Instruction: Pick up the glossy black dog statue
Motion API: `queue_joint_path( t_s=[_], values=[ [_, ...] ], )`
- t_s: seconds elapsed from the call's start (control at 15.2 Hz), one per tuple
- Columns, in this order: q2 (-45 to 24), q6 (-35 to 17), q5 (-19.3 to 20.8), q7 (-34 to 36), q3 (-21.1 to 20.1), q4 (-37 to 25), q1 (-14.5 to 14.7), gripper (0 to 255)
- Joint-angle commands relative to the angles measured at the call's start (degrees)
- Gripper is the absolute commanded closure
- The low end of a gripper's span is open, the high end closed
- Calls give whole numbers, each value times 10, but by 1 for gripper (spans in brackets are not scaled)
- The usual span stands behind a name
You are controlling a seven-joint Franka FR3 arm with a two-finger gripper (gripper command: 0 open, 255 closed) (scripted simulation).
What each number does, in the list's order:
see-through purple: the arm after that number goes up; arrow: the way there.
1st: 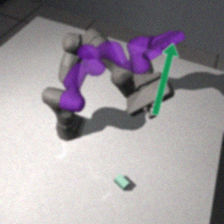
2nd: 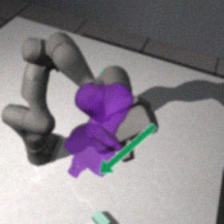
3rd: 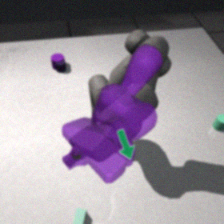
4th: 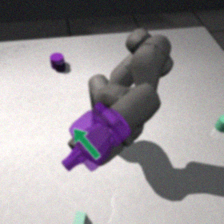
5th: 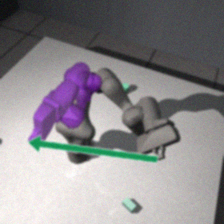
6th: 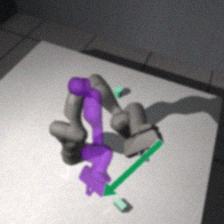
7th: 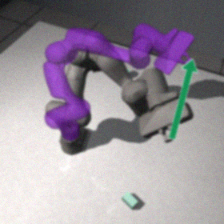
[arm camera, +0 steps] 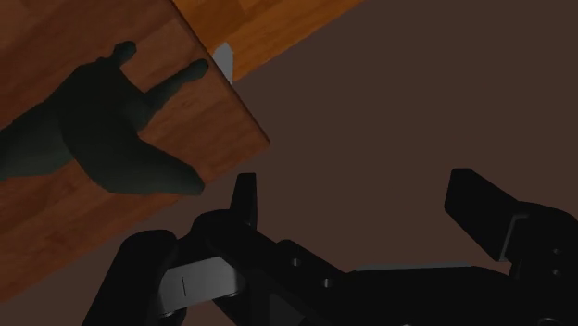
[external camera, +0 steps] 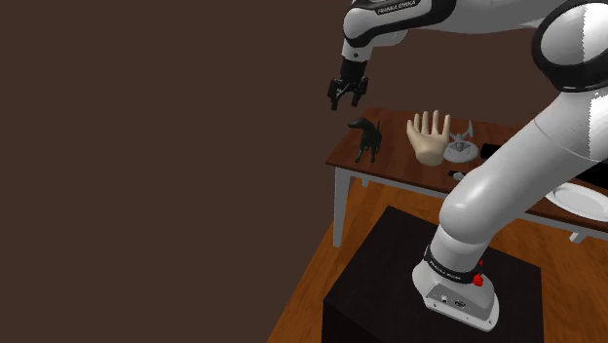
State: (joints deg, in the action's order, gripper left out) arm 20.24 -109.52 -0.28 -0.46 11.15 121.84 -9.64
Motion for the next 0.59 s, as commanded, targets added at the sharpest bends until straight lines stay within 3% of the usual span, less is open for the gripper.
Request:
queue_joint_path(
  t_s=[0.0,0.53],
  values=[
    [-26,-14,-5,2,15,-8,-10,0],
    [-148,-47,-49,1,75,-71,-48,0]
  ],
)
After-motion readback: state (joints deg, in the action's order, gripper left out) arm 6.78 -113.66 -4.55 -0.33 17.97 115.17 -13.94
